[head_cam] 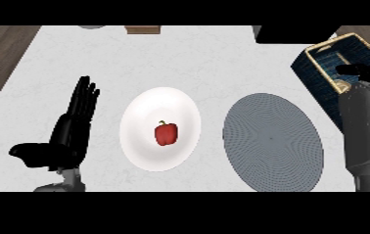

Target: Pick the cupcake from the placemat and place it in the basket

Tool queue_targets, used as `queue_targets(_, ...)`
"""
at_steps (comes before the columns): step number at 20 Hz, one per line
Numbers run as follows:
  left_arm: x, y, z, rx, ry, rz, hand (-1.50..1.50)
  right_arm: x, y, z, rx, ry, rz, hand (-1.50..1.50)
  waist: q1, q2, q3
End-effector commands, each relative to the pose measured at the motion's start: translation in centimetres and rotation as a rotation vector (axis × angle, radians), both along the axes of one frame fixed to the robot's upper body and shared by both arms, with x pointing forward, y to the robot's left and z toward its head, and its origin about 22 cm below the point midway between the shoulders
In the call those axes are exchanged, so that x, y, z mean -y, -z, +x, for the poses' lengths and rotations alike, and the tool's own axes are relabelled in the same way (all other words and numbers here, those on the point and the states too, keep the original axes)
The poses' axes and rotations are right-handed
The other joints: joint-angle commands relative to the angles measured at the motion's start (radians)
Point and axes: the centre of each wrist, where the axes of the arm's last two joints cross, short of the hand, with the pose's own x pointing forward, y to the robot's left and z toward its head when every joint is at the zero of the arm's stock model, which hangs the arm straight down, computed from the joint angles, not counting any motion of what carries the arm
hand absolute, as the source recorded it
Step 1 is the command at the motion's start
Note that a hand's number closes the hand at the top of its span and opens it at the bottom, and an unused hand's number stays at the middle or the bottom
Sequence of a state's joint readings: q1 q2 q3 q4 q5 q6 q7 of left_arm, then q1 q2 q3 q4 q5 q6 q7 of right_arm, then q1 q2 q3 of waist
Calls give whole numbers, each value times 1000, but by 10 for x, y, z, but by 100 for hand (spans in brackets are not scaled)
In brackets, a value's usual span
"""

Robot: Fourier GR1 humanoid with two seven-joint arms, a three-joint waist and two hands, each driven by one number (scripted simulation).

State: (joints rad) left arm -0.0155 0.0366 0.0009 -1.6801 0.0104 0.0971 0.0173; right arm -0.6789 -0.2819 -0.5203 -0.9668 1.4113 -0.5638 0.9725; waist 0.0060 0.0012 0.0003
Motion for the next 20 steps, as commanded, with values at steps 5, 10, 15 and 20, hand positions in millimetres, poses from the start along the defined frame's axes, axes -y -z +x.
queue_targets(5, -9, -7, 9, -4, -9, -4, 0, -3, -31, -5, 154, 101, -165, -150, -5, -2, -1)
queue_targets(10, -1, -15, 8, -22, -17, 13, 0, -4, -46, -39, 139, 197, -181, -150, -18, -7, -1)
queue_targets(15, 0, 8, -9, -13, -24, -6, 0, -10, -70, -69, 297, 288, -217, -150, -17, -8, -1)
queue_targets(20, -23, 5, 5, -14, -19, 13, 0, -28, -85, -130, 344, 234, -193, -150, -26, -7, -1)
